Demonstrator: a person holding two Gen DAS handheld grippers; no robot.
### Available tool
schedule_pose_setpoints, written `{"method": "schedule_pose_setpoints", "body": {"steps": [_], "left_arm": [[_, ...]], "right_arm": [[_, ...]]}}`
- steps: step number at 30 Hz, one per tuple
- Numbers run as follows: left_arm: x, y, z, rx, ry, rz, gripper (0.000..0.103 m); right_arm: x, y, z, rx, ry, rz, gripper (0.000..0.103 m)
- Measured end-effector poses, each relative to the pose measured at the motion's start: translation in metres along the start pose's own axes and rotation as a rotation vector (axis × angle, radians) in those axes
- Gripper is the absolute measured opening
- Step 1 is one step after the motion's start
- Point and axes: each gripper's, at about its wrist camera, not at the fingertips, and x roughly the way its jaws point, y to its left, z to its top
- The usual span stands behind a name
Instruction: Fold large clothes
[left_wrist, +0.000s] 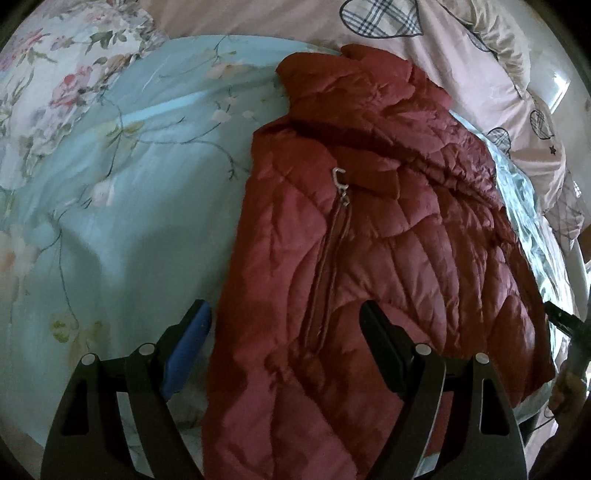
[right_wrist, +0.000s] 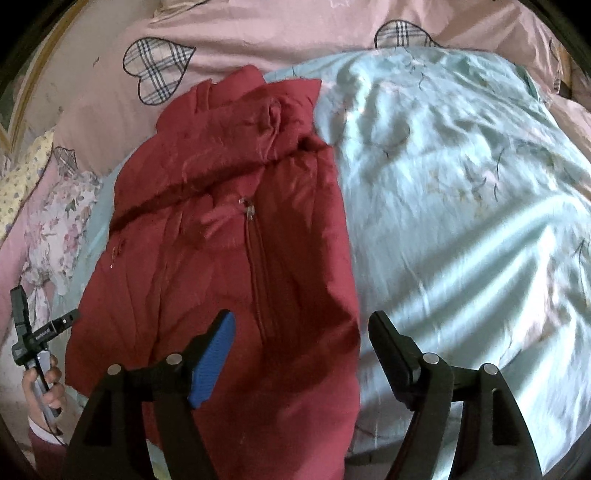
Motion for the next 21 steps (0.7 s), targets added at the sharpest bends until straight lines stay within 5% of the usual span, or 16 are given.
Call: {"method": "schedule_pose_setpoints", "body": {"steps": [11,13,21], "left_arm": [[-0.001,0.016,-0.026,-0.016,0.046,-0.032,0.083],[-0.002,0.017,-0.03,-0.015,0.051,-0.039,0.083],[-0.007,0.023,-0.046,-0.014,0.071,-0.067,0.083]], "right_arm": [[-0.003,-0.007,-0.039,0.014,0.053,0.041,0.074],[-0.005,-0.01,-0.045,0.02,0.058,0.05,0.062],[-0.012,-0.016,-0.059,0.039,0.064,0.09,0.051]]}}
